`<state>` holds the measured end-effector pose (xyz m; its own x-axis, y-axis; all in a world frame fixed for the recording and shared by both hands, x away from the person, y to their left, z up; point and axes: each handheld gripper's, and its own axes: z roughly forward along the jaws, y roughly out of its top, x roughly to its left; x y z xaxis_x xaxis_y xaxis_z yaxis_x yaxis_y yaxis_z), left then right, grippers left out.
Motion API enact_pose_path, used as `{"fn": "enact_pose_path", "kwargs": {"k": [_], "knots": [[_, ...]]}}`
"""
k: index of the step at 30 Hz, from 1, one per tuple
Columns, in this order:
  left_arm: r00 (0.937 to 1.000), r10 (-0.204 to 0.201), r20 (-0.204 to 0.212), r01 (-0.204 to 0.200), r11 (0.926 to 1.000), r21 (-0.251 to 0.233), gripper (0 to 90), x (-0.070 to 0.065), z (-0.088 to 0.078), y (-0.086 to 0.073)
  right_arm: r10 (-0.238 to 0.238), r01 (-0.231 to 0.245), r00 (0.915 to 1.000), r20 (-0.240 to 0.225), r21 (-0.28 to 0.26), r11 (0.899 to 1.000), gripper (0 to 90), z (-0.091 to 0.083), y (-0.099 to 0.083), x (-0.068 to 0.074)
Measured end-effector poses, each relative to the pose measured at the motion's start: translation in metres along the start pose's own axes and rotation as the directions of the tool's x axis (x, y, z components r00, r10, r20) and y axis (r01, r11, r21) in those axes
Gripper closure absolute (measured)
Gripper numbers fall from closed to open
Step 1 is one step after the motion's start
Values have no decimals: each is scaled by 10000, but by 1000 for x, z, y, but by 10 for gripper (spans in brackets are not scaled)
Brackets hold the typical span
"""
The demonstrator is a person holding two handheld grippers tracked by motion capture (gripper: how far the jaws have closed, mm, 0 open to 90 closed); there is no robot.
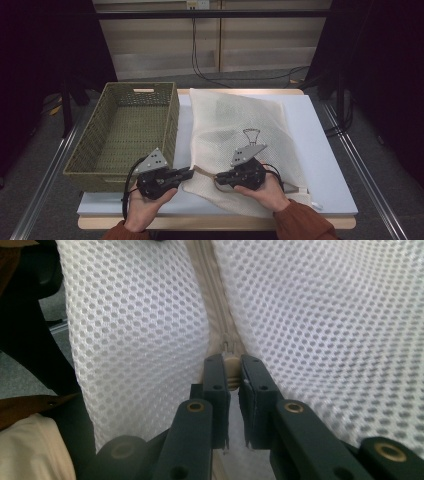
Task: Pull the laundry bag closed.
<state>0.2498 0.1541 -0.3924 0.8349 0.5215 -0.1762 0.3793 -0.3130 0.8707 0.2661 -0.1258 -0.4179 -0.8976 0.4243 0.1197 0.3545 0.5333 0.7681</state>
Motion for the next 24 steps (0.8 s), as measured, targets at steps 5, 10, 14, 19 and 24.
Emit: {"fn": "enact_pose_path", "kwargs": {"k": [5, 10, 14, 19, 24], "knots": [[10000, -36, 35, 36, 10000, -16, 860, 1, 0, -1, 132, -132, 9999, 41, 35, 9999, 829, -3, -4, -3], [10000, -50, -5, 50, 10000, 1, 860, 1, 0, -1, 52, -54, 9999, 133, 125, 9999, 829, -4, -5, -2], [10000, -47, -10, 47, 10000, 58, 860, 1, 1, -2, 96, -98, 9998, 164, 135, 9999, 829, -4, -7, -4], [10000, -54, -32, 54, 10000, 23, 860, 1, 0, -1, 163, -168, 9995, 252, 186, 9997, 829, -6, -11, -5], [10000, -19, -84, 19, 10000, 12, 860, 1, 0, -1, 117, -120, 9996, 241, 141, 9998, 829, -8, -12, -5]]}}
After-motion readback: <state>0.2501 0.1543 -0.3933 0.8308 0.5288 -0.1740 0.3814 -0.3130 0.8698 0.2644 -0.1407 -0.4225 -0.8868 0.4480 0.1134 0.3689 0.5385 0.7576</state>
